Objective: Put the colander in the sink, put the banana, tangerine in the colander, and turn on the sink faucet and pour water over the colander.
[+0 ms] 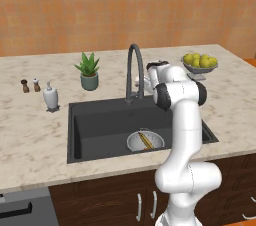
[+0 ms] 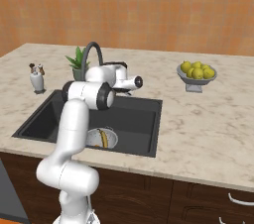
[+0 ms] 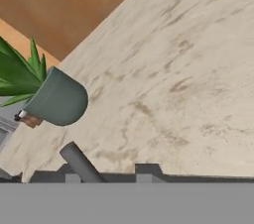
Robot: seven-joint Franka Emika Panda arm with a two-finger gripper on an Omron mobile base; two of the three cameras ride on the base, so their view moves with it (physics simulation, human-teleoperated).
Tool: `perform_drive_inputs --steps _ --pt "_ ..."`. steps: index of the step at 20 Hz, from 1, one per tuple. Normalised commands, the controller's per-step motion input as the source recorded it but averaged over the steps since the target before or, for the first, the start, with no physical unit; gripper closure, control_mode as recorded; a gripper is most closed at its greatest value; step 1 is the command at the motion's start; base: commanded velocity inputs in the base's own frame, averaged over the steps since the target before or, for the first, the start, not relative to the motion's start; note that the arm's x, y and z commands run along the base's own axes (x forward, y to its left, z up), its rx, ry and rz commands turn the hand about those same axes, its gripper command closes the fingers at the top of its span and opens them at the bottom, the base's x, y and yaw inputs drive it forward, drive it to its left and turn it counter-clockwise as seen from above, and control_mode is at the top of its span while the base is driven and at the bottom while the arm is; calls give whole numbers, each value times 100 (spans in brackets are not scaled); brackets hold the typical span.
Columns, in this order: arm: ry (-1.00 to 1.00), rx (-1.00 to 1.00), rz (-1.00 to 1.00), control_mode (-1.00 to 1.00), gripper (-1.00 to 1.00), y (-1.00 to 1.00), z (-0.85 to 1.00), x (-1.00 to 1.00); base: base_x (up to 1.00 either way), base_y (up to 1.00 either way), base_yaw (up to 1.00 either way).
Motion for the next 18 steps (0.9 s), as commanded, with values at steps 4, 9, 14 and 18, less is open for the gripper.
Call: perform_drive_inputs --steps 4,9,14,18 --pt "1 -6 -12 -100 100 -78 -1 0 0 0 0" --pt "6 -3 -9 -100 100 -96 -5 0 0 0 0" --pt "7 -2 -7 -100 100 -100 -8 0 0 0 0" --pt "6 -1 -6 -100 100 -100 -6 0 0 0 0"
